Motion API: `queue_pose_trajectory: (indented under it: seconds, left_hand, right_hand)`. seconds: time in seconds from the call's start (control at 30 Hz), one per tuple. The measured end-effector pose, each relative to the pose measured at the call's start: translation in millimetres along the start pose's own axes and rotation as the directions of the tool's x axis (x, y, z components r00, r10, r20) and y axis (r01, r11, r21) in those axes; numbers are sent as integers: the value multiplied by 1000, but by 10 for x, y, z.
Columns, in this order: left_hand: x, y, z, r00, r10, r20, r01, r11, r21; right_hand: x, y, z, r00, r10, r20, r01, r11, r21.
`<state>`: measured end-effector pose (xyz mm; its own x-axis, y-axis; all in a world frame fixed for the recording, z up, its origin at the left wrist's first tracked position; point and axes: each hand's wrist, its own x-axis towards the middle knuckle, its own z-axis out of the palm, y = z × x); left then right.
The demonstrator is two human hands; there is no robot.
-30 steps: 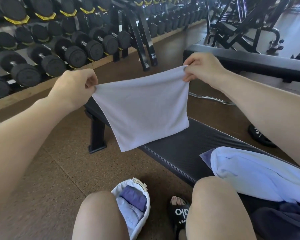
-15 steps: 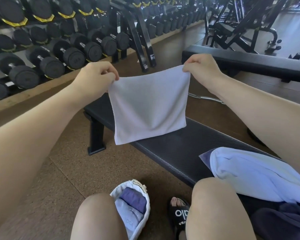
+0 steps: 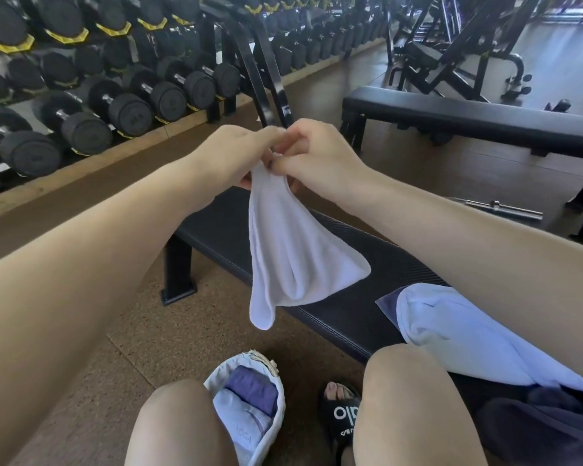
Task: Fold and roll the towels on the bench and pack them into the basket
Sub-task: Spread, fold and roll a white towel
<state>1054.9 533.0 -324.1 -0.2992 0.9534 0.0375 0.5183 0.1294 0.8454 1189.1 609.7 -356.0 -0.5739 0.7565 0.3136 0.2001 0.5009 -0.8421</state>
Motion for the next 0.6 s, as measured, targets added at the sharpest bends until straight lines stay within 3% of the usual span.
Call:
queue_pose_trajectory:
  seconds: [0.1,0.23,0.33,0.47,0.53,0.6]
  left_hand:
    - [8,-30,-42,999,38,1,-38,988,148]
    - [-21,-6,-64,999,47,-19,-42,979,198]
    - [-35,2,-98,990,132,-46,-110,942,318]
    - [-80,-8,-162,965,261,17,-242,865,440]
    - [-100,-32,-206,953,301,44,-286,837,466]
    - [-123,-51,-245,936,346,69,-332,796,506]
  right_hand:
    - [-25,-23,26,999,43,21,-45,994,104]
    - [-44,-84,43,994,94,55,-103,977,188]
    - [-52,-122,37,989,116,89,-136,955,263]
    - [-81,-110,-17,977,144,160,-190,926,326]
    - [-74,-43,-57,972,154,178,-191,959,212]
    - [-62,67,-105,975,131,177,-121,991,-64]
